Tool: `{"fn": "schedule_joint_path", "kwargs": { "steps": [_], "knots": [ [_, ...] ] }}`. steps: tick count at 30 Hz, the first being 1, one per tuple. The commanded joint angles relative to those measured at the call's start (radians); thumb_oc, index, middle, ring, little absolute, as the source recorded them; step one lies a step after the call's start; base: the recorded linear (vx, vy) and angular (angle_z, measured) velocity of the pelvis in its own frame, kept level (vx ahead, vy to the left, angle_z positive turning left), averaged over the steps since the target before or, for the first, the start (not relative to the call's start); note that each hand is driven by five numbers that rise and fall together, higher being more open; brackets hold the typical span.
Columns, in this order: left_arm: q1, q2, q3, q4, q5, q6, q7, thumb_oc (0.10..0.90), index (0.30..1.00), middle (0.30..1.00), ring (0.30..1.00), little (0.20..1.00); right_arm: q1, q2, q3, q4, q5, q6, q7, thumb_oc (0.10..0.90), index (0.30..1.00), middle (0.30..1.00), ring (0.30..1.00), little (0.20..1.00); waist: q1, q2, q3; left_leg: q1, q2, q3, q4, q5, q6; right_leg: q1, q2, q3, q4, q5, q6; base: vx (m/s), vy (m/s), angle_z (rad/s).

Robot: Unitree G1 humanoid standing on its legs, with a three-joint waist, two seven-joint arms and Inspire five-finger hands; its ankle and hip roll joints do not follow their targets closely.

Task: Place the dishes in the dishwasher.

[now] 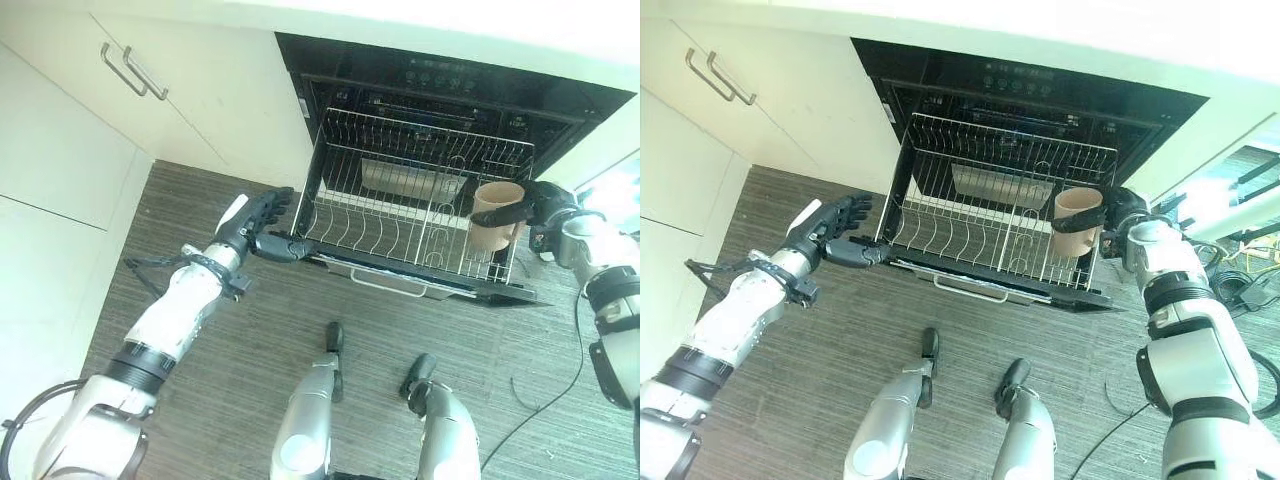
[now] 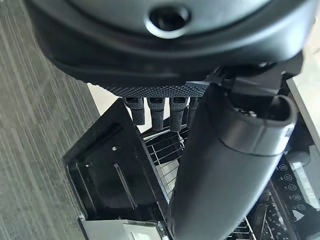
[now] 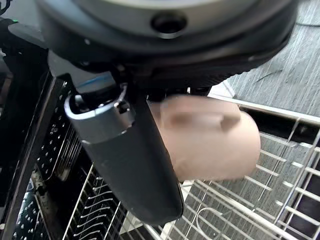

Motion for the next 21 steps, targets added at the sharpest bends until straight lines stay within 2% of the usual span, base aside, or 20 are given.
{"fn": "schedule_joint_path", "kwargs": {
  "steps": [1,7,16,21],
  "knots": [
    [-0.02,-0.002,-0.024,0.027,0.073,0.005,0.037,0.8,0.9,0.9,0.9,0.9,-0.132,-0.041,0.045,-0.061,0.005,-0.094,-0.018,0.8,0.9,0.9,0.9,0.9,-0.013,-0.02,-0.046,0.049,0.011,-0.028,0.1,-0.261,-0.026,0.044,-0.001,0.075,-0.119,-0.013,0.127,0.0,0.0,0.0],
    [0.022,-0.012,-0.044,0.036,0.088,0.007,0.031,0.8,0.9,0.9,0.9,0.9,-0.154,-0.067,0.061,-0.126,-0.001,-0.106,-0.031,0.8,0.9,0.9,0.9,0.9,-0.016,-0.023,-0.054,0.058,0.016,-0.025,0.1,-0.263,-0.029,0.051,0.001,0.072,-0.119,-0.014,0.127,0.0,0.0,0.0],
    [0.078,-0.014,-0.03,0.015,0.072,-0.005,0.022,0.8,0.9,0.9,0.9,0.9,-0.144,-0.088,0.047,-0.179,0.035,-0.048,-0.05,0.8,0.9,0.9,0.9,0.9,-0.017,-0.025,-0.064,0.073,0.023,-0.016,0.1,-0.264,-0.03,0.065,-0.001,0.065,-0.119,-0.017,0.124,0.0,0.0,0.0],
    [0.106,-0.012,-0.029,-0.013,0.058,-0.019,0.034,0.8,0.9,0.9,0.9,0.9,-0.178,-0.115,0.053,-0.168,-0.011,-0.08,-0.095,0.8,0.9,0.9,0.9,0.9,-0.016,-0.022,-0.064,0.079,0.027,-0.013,0.1,-0.265,-0.03,0.074,0.0,0.062,-0.119,-0.019,0.122,0.0,0.006,0.0]
  ]
}}
